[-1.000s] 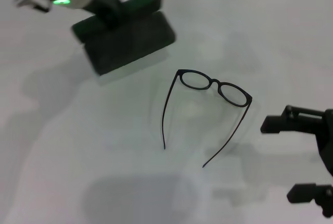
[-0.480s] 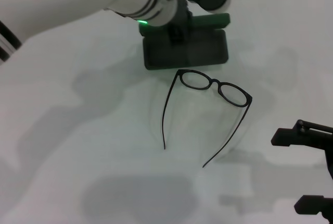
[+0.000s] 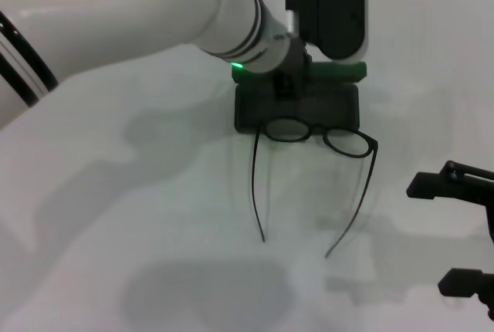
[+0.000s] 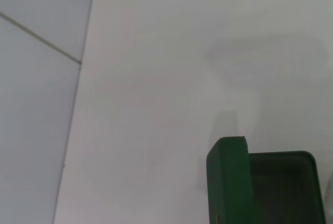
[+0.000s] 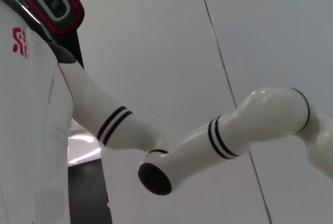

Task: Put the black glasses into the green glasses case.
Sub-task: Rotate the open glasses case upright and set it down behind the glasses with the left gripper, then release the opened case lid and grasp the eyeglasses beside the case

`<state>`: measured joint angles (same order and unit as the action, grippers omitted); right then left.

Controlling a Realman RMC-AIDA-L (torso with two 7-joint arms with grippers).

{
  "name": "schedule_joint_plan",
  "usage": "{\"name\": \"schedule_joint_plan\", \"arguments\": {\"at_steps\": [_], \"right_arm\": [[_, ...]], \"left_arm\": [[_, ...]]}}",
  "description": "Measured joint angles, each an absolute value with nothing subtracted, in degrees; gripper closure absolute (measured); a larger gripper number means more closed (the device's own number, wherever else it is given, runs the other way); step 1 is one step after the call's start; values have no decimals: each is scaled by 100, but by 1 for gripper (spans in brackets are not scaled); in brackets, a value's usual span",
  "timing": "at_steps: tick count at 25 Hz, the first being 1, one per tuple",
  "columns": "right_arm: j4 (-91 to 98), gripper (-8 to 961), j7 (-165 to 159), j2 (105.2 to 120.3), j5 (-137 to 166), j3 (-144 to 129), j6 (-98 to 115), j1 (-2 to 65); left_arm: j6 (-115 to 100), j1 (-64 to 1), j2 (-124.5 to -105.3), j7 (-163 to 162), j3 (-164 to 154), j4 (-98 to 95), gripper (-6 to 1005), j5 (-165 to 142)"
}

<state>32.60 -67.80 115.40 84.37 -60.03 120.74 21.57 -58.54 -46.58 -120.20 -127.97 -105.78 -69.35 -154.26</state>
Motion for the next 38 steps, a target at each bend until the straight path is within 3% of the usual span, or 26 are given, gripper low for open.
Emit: {"name": "schedule_joint_plan", "arguments": {"at_steps": [16, 21, 28, 34, 36, 38], "right_arm": [[3261, 115, -6820, 11540, 8456, -5994, 11638, 2205], [3314, 119, -6914, 11493, 8500, -5997, 11116, 2232], [4083, 125, -7902, 11340, 9224, -6071, 9644, 2699], [5213, 130, -9498, 11369, 10696, -6090, 9278, 3407], [5314, 198, -9671, 11376, 10881, -6093, 9275, 3517], [5371, 265, -10527, 11382, 11891, -6132, 9301, 4314]], "left_arm": [[-5810, -4718, -12031, -12937, -10718, -6819, 790, -15432], [-5984, -4566, -12014, -13139, -10620, -7328, 593, -15490], [-6048, -3149, -12003, -13349, -9670, -9632, 571, -14852], [-5880, -1823, -11984, -12483, -8769, -10479, 584, -12629], [-5902, -1322, -11981, -11722, -8579, -10387, 618, -11668], [-5917, -829, -11976, -11087, -8471, -10252, 652, -10968]]}}
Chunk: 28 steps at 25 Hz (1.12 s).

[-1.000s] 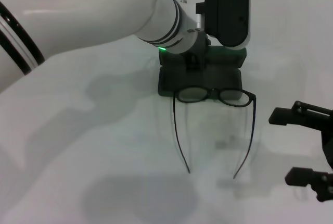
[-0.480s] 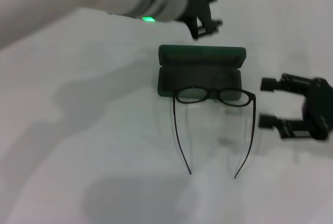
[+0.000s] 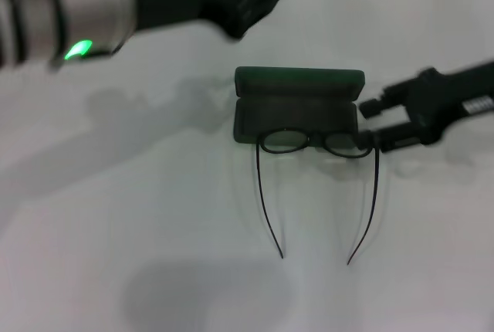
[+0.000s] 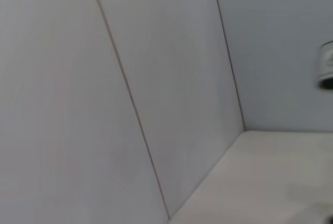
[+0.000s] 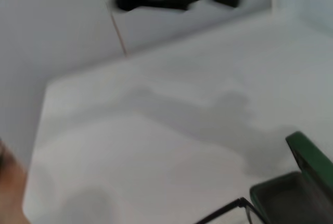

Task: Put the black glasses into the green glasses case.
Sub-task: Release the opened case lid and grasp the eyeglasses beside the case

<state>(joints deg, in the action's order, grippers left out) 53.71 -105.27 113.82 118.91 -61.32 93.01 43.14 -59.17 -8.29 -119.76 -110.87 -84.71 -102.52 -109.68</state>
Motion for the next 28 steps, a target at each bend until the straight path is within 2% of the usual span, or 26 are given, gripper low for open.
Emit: {"name": "schedule_joint_plan", "arguments": {"at_steps": [2, 5, 7, 8, 9, 13, 21, 28], "right_arm": [[5302, 333, -10843, 11400, 12314, -6230, 9290, 4708], [5104, 359, -11447, 11495, 13228, -6643, 9008, 5509], [5057, 376, -11539, 11508, 13380, -6706, 8949, 5622], [4816, 385, -11759, 11551, 13735, -6907, 8761, 5981], [4517, 381, -11861, 11575, 13891, -7078, 8605, 6311], [3911, 380, -11892, 11602, 13935, -7420, 8221, 6845], [3332, 385, -11939, 11619, 13676, -7894, 7741, 7205], [2972, 389, -12031, 11619, 13267, -8563, 7406, 7279]], "left_arm": [[-5949, -357, -11977, -10523, -8383, -10092, 685, -10313], [-6230, 169, -11980, -9797, -8177, -9628, 736, -9318], [-6684, 303, -11982, -9170, -8004, -8963, 770, -8531], [-6890, 321, -11982, -8922, -7954, -8725, 798, -8269], [-7113, 311, -11981, -8690, -7879, -8457, 825, -8025], [-8313, 96, -11977, -7871, -7325, -7107, 936, -7192], [-10164, -678, -11979, -7050, -5866, -4719, 933, -6917], [-10457, -783, -11966, -6647, -5645, -4110, 935, -6947]]}}
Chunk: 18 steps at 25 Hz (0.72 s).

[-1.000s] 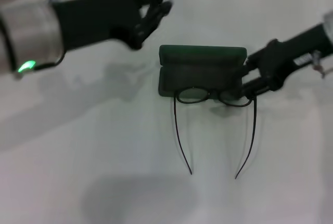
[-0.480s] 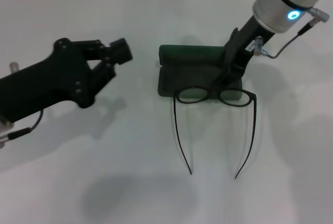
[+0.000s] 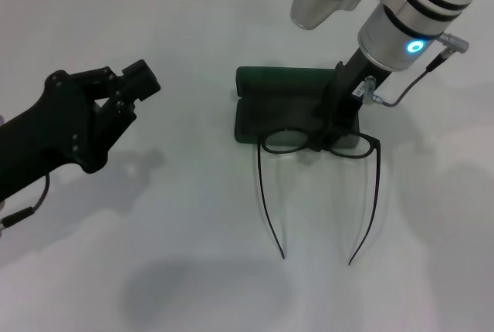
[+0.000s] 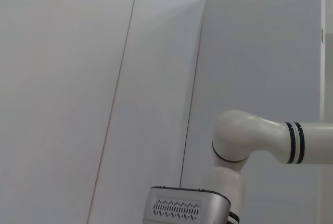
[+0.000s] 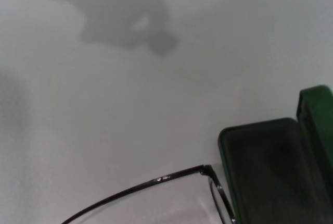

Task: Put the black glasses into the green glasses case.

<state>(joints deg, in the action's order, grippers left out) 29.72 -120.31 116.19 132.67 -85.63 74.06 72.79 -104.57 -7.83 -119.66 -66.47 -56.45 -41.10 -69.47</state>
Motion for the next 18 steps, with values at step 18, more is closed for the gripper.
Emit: {"name": "schedule_joint_plan", "arguments": {"at_steps": [18], "right_arm": [[2944, 710, -12261, 11618, 13073, -8702, 7379, 7056]], "left_arm": [[-10451, -906, -11942, -6445, -5634, -3614, 939, -6953]]}}
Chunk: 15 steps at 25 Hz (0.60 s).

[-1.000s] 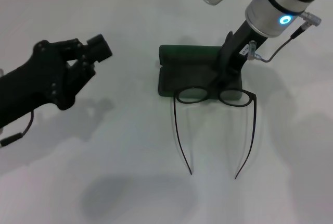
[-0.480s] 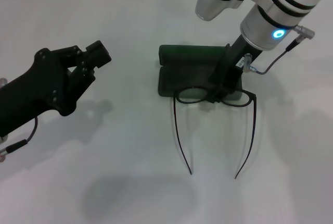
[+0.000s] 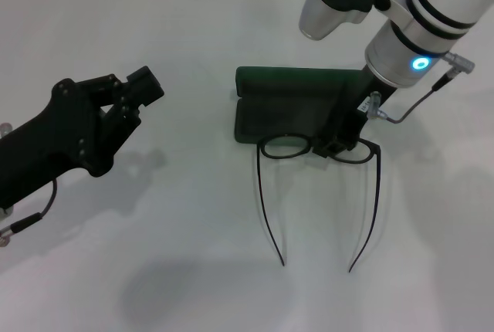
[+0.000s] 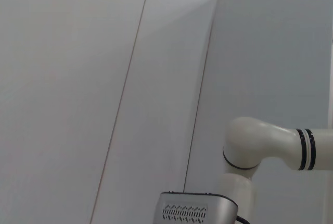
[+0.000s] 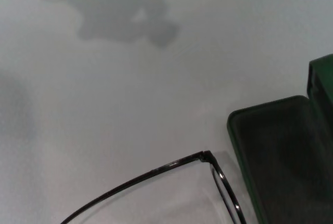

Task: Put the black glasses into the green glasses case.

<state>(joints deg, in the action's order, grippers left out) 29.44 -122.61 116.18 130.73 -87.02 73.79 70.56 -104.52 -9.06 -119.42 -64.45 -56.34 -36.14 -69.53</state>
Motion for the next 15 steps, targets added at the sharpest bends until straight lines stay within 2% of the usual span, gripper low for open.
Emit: {"name": "schedule_joint_plan", "arguments": {"at_steps": [10, 15], "right_arm": [[3088, 731, -12250, 11619, 12885, -8718, 7353, 6780], [3266, 774, -12235, 11618, 12869, -8708, 7373, 6605]], "left_arm": [[-10465, -937, -11944, -6416, -5654, -3599, 940, -6954], [-10467, -933, -11944, -6416, -5662, -3569, 940, -6996]]}}
